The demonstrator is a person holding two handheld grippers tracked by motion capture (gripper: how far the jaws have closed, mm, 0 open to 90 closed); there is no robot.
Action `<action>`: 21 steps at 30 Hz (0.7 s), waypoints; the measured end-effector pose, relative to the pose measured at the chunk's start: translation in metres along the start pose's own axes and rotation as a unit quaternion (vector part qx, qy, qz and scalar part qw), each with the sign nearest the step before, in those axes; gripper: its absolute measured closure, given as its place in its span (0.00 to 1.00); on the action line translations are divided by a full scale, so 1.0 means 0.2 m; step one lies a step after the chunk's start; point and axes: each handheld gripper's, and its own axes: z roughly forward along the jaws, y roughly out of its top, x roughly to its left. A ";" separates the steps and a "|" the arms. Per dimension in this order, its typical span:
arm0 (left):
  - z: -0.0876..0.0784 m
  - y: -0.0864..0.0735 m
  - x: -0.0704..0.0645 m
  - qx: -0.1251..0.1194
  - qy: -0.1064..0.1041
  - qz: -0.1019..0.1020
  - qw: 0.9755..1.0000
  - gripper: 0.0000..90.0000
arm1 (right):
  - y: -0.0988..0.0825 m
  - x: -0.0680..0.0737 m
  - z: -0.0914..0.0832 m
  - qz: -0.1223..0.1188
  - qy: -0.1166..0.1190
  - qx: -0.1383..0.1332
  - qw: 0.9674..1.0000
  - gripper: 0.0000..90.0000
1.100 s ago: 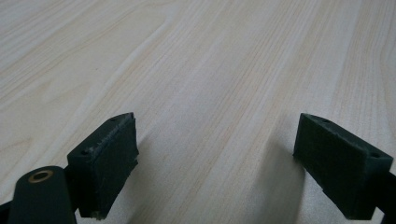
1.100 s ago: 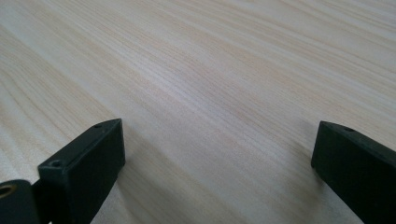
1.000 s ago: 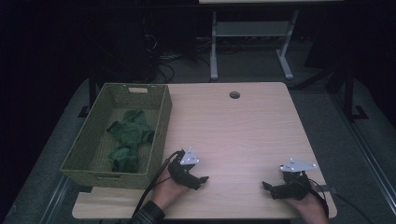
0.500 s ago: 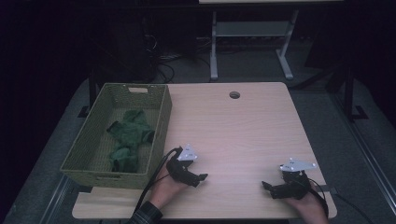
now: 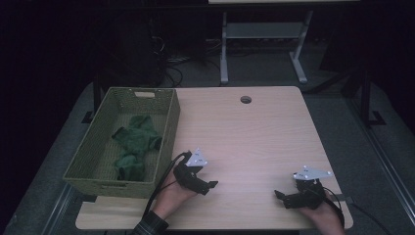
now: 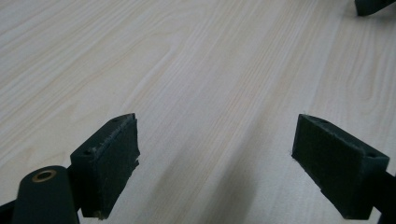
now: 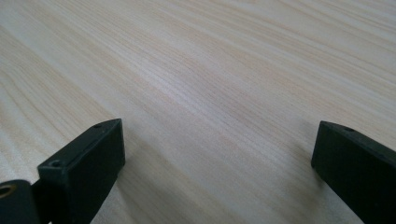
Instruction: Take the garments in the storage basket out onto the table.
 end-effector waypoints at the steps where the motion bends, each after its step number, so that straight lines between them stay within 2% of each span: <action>1: -0.02 0.02 0.00 0.001 0.001 0.006 1.000 0.15 | 0.00 0.00 0.00 0.000 -0.001 0.000 1.000 0.03; 8: -0.08 0.06 -0.01 -0.013 -0.009 0.009 1.000 0.15 | 0.00 0.00 0.00 0.000 0.000 0.000 1.000 0.03; 11: -0.09 0.08 0.00 -0.009 -0.012 0.011 1.000 0.15 | 0.00 0.00 0.00 0.000 0.000 0.000 1.000 0.03; 16: -0.11 0.10 0.00 -0.018 -0.024 0.002 1.000 0.15 | 0.00 0.00 0.00 -0.001 -0.001 0.000 1.000 0.03; 21: -0.16 0.16 0.01 -0.025 -0.029 0.010 0.999 0.15 | 0.00 0.00 0.00 0.000 -0.001 0.000 1.000 0.03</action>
